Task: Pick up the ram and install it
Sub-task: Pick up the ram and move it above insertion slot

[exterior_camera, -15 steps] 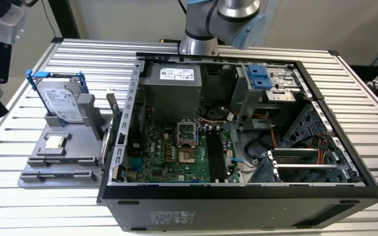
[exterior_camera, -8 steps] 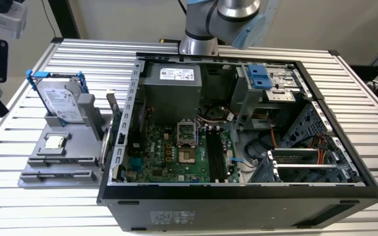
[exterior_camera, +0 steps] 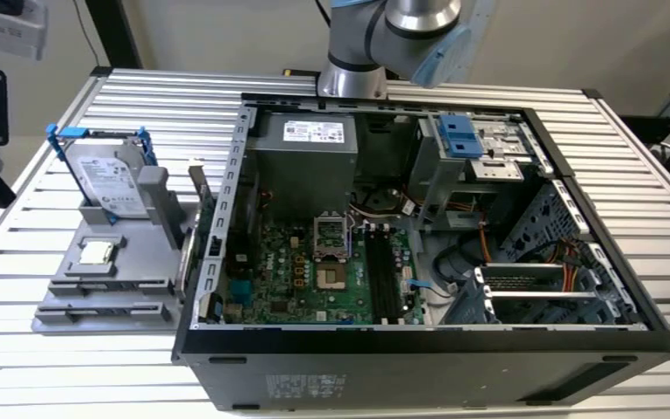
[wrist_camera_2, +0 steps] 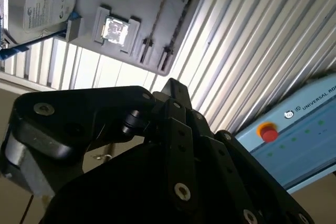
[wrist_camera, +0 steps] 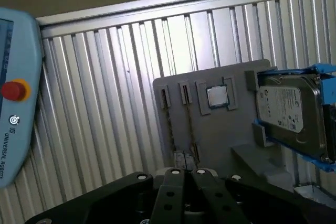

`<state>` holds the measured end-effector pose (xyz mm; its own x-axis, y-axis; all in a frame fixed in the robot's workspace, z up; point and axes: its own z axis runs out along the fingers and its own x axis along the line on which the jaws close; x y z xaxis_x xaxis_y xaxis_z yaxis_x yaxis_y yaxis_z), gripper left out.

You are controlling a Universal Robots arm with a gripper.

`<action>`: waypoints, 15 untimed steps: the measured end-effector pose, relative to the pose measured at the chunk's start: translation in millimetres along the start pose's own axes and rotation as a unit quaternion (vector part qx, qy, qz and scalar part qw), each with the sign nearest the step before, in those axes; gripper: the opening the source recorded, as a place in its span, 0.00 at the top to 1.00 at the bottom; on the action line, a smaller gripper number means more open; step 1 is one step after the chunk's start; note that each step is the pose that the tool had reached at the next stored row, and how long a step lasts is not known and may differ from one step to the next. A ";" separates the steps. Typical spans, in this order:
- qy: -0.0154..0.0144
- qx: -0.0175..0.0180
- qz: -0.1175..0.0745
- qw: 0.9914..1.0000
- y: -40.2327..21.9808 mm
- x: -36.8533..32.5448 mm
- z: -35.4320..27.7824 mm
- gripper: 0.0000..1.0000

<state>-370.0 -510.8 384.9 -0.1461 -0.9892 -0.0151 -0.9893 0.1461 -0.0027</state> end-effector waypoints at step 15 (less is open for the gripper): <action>0.000 -0.002 -0.126 0.992 0.0 -0.1 1.7 1.00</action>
<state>-370.0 -510.7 383.2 0.1055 -0.9943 -0.0151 -0.9944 -0.1054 -0.0027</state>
